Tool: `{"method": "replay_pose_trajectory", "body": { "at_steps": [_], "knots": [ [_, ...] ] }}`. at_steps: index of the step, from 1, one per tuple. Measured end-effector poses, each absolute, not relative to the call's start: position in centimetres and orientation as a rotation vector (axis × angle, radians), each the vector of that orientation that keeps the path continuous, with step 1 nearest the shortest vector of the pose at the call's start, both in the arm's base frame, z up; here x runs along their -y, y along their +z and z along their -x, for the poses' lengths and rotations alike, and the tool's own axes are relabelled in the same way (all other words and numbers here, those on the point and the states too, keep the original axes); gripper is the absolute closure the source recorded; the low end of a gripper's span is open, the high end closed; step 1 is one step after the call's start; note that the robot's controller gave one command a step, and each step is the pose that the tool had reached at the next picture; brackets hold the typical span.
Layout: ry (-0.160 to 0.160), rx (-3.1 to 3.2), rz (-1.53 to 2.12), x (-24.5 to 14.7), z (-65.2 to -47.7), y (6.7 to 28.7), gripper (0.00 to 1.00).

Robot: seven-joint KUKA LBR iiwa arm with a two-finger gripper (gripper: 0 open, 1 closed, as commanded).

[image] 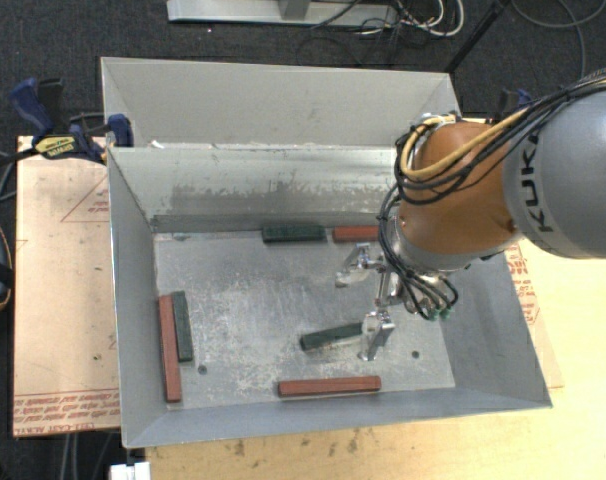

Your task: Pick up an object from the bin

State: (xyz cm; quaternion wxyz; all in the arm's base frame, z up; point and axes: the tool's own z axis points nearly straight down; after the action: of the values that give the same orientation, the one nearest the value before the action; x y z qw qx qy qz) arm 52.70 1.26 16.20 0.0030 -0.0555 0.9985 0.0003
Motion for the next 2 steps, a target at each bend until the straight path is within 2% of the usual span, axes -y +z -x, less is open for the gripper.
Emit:
{"method": "replay_pose_trajectory", "body": {
  "at_steps": [1,2],
  "knots": [
    [0.001,-3.092,0.393,-2.01,-52.85,7.83,1.00],
    [0.001,-3.092,0.393,-2.01,-52.85,7.83,1.00]
  ]
}}
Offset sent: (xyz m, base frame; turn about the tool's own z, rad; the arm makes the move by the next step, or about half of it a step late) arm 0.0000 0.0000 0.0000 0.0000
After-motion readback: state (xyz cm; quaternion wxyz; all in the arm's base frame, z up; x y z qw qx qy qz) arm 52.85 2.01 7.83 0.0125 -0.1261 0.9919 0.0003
